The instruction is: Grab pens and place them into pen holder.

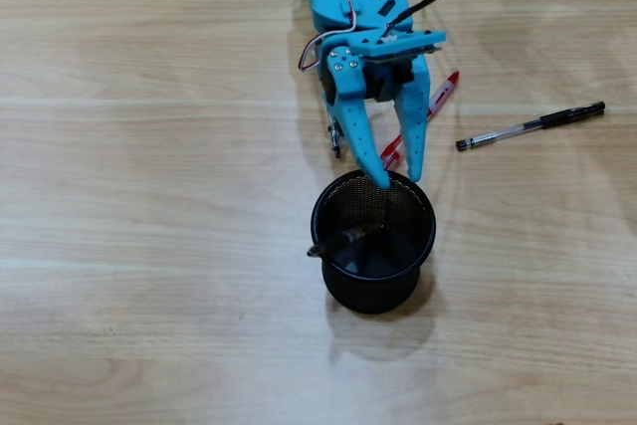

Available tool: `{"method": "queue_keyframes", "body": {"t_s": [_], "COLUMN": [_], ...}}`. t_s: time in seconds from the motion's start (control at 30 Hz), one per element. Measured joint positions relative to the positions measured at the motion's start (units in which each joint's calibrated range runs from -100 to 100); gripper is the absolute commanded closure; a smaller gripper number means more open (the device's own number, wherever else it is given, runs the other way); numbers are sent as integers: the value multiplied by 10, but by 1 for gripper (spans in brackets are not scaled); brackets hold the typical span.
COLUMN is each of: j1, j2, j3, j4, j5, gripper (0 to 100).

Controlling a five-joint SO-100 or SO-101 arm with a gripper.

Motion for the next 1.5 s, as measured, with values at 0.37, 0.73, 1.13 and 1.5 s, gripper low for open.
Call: {"method": "queue_keyframes", "body": {"t_s": [0.37, 0.73, 1.13, 1.5], "j1": [27, 72, 107, 85], "j2": [-163, -313, -432, -432], "j3": [1, 1, 0, 13], "j4": [319, 621, 858, 995], "j5": [45, 70, 75, 42], "gripper": [98, 98, 98, 98]}}
